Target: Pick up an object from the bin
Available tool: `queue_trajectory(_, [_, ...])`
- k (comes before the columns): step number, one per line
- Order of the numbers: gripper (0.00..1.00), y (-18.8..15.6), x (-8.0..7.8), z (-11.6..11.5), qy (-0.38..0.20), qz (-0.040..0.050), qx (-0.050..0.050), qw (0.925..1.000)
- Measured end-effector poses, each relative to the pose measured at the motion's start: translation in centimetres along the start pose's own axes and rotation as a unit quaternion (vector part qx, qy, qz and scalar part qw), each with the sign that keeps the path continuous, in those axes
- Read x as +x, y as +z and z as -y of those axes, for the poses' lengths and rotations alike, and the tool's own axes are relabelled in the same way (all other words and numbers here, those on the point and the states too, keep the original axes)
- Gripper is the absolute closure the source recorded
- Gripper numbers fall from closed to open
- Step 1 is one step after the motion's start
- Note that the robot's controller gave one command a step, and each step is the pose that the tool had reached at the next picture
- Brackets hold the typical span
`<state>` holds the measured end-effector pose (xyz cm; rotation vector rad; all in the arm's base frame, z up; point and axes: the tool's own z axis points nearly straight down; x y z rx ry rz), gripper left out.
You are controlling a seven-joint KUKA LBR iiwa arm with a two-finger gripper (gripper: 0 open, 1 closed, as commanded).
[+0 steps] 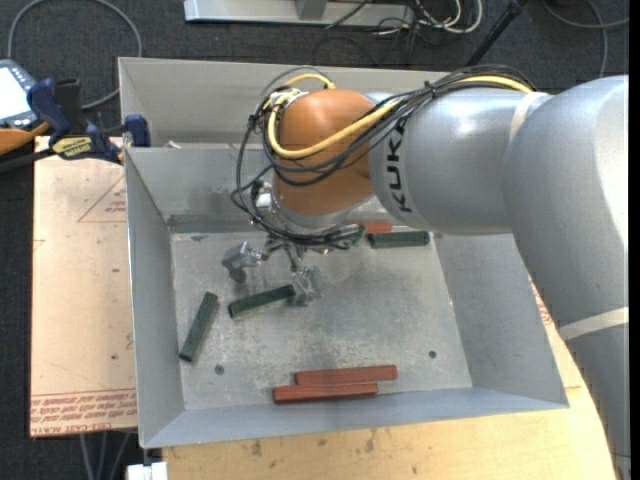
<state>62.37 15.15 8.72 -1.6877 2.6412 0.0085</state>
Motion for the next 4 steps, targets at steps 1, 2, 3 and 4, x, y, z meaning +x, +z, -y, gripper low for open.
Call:
queue_trajectory(1, [1.00, 0.0, 0.5, 0.4, 0.005, -0.0023, 0.000, 1.0000])
queue_trajectory(2, [1.00, -19.8, -2.7, -0.2, -0.179, -0.0006, 0.004, 0.9838])
queue_trajectory(3, [1.00, -14.4, 4.1, 4.5, -0.318, -0.0046, -0.002, 0.9481])
queue_trajectory(4, [1.00, -12.7, 7.0, 3.7, -0.518, -0.0033, -0.003, 0.8556])
